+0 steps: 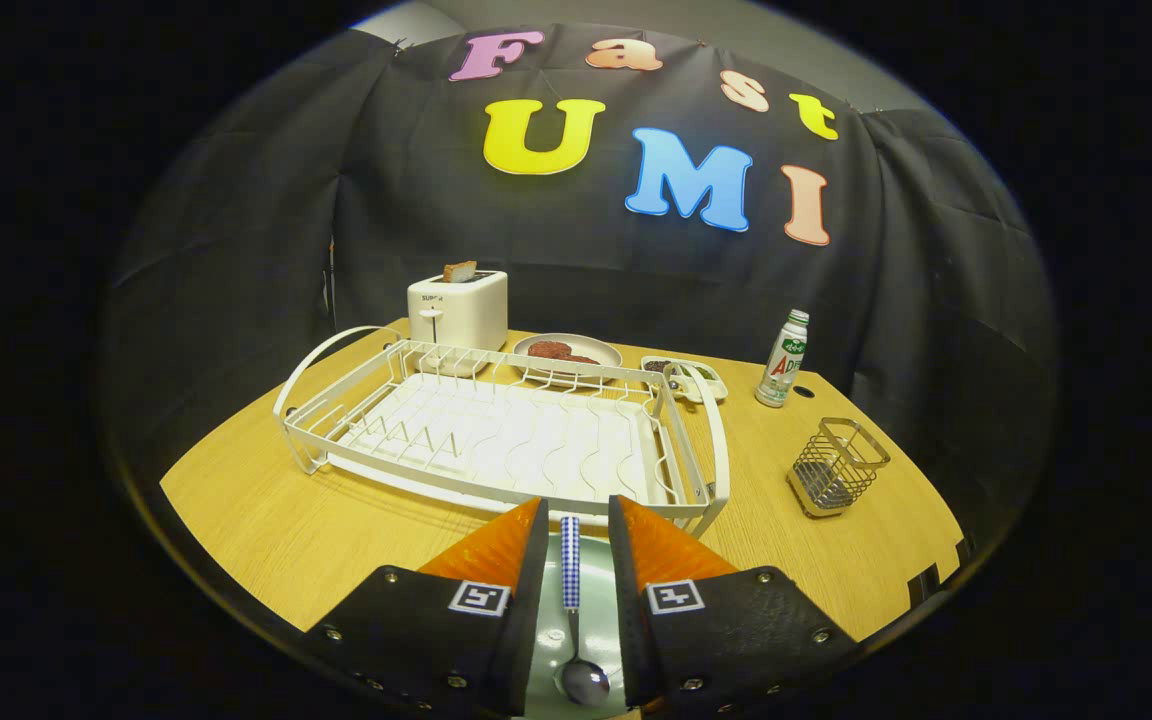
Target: Take the plate from the dish rack, then take the spoon from the basket and place it into the plate.
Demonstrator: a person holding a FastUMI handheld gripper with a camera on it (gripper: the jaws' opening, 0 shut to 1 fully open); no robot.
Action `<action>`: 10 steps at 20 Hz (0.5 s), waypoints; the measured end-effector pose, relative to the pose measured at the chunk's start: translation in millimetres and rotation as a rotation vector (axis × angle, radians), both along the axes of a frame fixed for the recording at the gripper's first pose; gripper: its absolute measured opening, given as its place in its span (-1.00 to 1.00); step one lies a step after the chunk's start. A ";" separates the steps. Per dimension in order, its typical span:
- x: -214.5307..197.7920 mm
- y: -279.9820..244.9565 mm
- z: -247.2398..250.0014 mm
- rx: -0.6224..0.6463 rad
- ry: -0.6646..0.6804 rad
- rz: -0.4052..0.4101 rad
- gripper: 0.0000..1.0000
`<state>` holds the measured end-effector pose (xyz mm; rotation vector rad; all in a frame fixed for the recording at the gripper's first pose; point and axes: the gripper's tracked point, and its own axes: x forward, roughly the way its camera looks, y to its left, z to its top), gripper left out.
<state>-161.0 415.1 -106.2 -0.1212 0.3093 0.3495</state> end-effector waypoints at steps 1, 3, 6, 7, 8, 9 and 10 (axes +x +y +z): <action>1.0 -0.1 -0.3 0.002 0.002 0.001 -0.28; -1.5 1.7 -5.0 0.011 0.006 0.012 0.18; 3.4 10.9 -2.4 0.029 0.024 0.049 0.93; 5.3 12.1 0.7 0.033 0.020 0.051 0.93; 6.2 12.6 5.1 0.037 0.014 0.052 0.93; 7.2 13.0 11.5 0.042 0.005 0.055 0.93; 8.4 13.2 19.6 0.048 -0.009 0.054 0.93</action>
